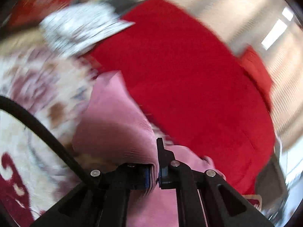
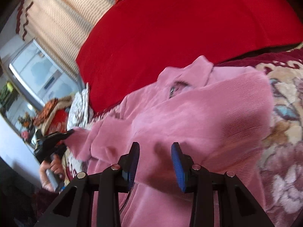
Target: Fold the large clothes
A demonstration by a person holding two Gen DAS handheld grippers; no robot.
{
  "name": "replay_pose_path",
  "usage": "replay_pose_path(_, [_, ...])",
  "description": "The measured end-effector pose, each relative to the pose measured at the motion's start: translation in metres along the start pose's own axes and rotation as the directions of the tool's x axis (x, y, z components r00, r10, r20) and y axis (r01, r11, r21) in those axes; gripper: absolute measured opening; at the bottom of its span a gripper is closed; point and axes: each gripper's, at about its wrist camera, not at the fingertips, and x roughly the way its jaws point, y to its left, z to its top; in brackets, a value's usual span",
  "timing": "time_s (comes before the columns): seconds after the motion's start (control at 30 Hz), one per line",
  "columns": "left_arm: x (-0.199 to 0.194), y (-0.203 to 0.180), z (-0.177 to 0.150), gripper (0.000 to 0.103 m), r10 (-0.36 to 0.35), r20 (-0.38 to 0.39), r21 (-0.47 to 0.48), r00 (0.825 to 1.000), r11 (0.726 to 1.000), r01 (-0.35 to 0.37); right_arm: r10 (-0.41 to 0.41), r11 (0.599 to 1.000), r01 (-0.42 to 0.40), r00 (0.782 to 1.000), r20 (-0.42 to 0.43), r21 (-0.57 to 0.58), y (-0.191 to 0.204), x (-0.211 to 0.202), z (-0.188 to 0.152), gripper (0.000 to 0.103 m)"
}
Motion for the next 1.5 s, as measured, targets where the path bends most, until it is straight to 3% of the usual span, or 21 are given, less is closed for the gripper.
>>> replay_pose_path(0.2, [-0.001,-0.119,-0.041,0.006,-0.163,-0.053,0.275,0.985,0.946,0.172,-0.010,0.997,0.006,0.998,0.063,0.076,-0.021,-0.017,0.009,0.039])
replay_pose_path(0.27, [0.005,-0.153,-0.061,0.006,-0.227,-0.124,0.334,0.966,0.907,0.256,-0.017,0.996,0.010,0.997,0.074,0.088,-0.026,-0.021,0.011,0.039])
replay_pose_path(0.33, [0.013,-0.183,-0.082,0.013,-0.289,-0.223,0.385,0.931,0.851,0.356,-0.021,0.994,0.012,0.996,0.085,0.109,-0.033,-0.025,0.014,0.039])
replay_pose_path(0.37, [0.017,-0.198,-0.095,0.029,-0.317,-0.283,0.408,0.905,0.814,0.413,-0.021,0.993,0.010,0.996,0.091,0.119,-0.036,-0.026,0.015,0.039])
replay_pose_path(0.4, [0.017,-0.205,-0.102,0.058,-0.327,-0.317,0.419,0.890,0.794,0.441,-0.019,0.991,0.006,0.995,0.098,0.131,-0.040,-0.028,0.017,0.039])
replay_pose_path(0.47, [0.013,-0.211,-0.109,0.079,-0.346,-0.336,0.440,0.876,0.765,0.470,-0.007,0.989,-0.009,0.994,0.107,0.150,-0.047,-0.031,0.020,0.039])
replay_pose_path(0.5, [0.012,-0.207,-0.105,0.079,-0.364,-0.329,0.445,0.871,0.754,0.483,-0.001,0.987,-0.017,0.994,0.109,0.161,-0.050,-0.032,0.022,0.048])
replay_pose_path(0.53, [0.016,-0.204,-0.098,0.079,-0.373,-0.324,0.441,0.869,0.753,0.488,0.009,0.984,-0.028,0.994,0.108,0.178,-0.054,-0.034,0.023,0.069])
replay_pose_path(0.57, [0.015,-0.195,-0.090,0.079,-0.386,-0.310,0.421,0.869,0.763,0.489,0.023,0.979,-0.045,0.993,0.112,0.197,-0.057,-0.035,0.024,0.074])
replay_pose_path(0.67, [0.022,-0.163,-0.073,0.081,-0.349,-0.266,0.348,0.899,0.835,0.427,0.079,0.966,-0.108,0.988,0.129,0.235,-0.062,-0.037,0.026,0.075])
replay_pose_path(0.77, [0.043,-0.133,-0.067,0.081,-0.131,-0.235,0.362,0.963,0.908,0.212,0.086,0.969,-0.107,0.991,0.101,0.225,-0.056,-0.030,0.032,0.075])
replay_pose_path(0.87, [0.065,-0.108,-0.068,0.081,0.060,-0.260,0.375,0.964,0.926,0.044,0.050,0.978,-0.056,0.998,0.035,0.200,-0.049,-0.013,0.039,0.075])
replay_pose_path(0.93, [0.073,-0.092,-0.070,0.081,0.110,-0.282,0.360,0.953,0.933,-0.001,0.018,0.975,-0.018,1.000,0.002,0.222,-0.053,0.003,0.041,0.073])
replay_pose_path(1.0, [0.086,-0.082,-0.076,0.081,0.163,-0.312,0.357,0.936,0.933,-0.044,0.064,0.963,-0.052,0.997,-0.038,0.263,-0.060,0.022,0.042,0.071])
replay_pose_path(1.07, [0.090,-0.079,-0.085,0.081,0.221,-0.311,0.388,0.924,0.917,-0.088,0.057,0.973,-0.042,0.997,-0.058,0.229,-0.052,0.035,0.041,0.060])
replay_pose_path(1.1, [0.091,-0.079,-0.089,0.081,0.262,-0.304,0.419,0.916,0.900,-0.118,0.053,0.984,-0.042,0.997,-0.061,0.175,-0.041,0.039,0.041,0.030])
replay_pose_path(1.2, [0.096,-0.086,-0.100,0.081,0.303,-0.295,0.467,0.906,0.873,-0.139,0.055,0.997,-0.053,0.998,-0.042,0.051,-0.011,0.039,0.037,0.019])
replay_pose_path(1.27, [0.088,-0.091,-0.100,0.081,0.262,-0.294,0.456,0.919,0.884,-0.106,-0.013,0.997,0.017,0.998,0.063,-0.072,0.014,0.020,0.033,0.017])
replay_pose_path(1.37, [0.070,-0.106,-0.100,0.081,0.149,-0.287,0.439,0.946,0.898,-0.009,-0.071,0.972,0.118,0.971,0.228,-0.201,0.039,-0.018,0.027,0.016])
replay_pose_path(1.43, [0.067,-0.117,-0.107,0.081,0.162,-0.272,0.489,0.949,0.872,-0.008,-0.114,0.963,0.179,0.947,0.299,-0.200,0.040,-0.038,0.026,0.016])
replay_pose_path(1.5, [0.078,-0.122,-0.120,0.081,0.246,-0.274,0.554,0.930,0.831,-0.056,-0.195,0.960,0.243,0.935,0.295,-0.136,0.023,-0.043,0.027,0.016])
